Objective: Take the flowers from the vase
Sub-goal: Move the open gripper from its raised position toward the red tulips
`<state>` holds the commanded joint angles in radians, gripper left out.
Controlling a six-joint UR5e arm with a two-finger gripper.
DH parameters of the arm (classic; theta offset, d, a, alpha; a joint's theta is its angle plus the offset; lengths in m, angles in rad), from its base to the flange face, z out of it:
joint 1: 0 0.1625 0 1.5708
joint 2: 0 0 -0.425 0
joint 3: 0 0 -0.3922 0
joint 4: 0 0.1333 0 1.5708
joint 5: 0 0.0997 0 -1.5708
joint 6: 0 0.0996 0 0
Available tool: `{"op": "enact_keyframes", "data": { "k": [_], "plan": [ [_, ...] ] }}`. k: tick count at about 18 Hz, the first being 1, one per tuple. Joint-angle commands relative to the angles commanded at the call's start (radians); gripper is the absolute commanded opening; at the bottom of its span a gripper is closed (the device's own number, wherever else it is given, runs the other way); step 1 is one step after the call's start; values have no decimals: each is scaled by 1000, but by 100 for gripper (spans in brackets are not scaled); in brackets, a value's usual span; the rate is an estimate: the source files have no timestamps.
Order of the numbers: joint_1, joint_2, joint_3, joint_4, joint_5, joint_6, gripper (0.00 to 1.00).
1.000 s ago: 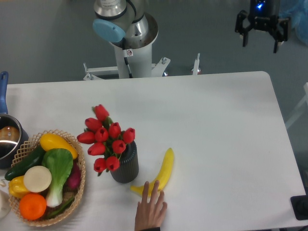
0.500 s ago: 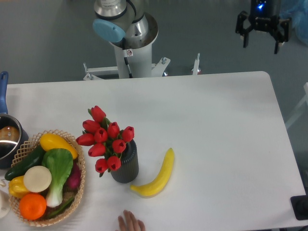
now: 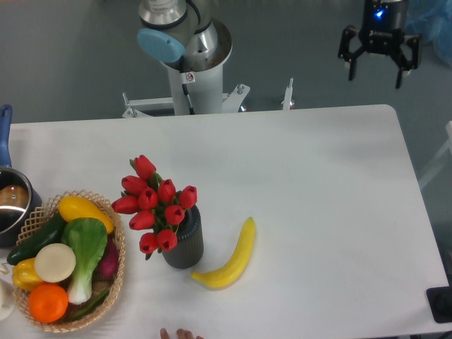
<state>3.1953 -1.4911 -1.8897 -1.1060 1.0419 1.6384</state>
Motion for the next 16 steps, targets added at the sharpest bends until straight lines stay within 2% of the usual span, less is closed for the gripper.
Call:
{"op": "enact_keyframes", "data": {
  "k": [4,8,13,16],
  "plan": [
    [-6,22,-43,2,-100,-90,100],
    [-23,51,-57,3,-121,-143,100],
    [-57,63,-115,23,-284,-146,100],
    [-93,55,-121,25,-351,-216,100]
  ]
}}
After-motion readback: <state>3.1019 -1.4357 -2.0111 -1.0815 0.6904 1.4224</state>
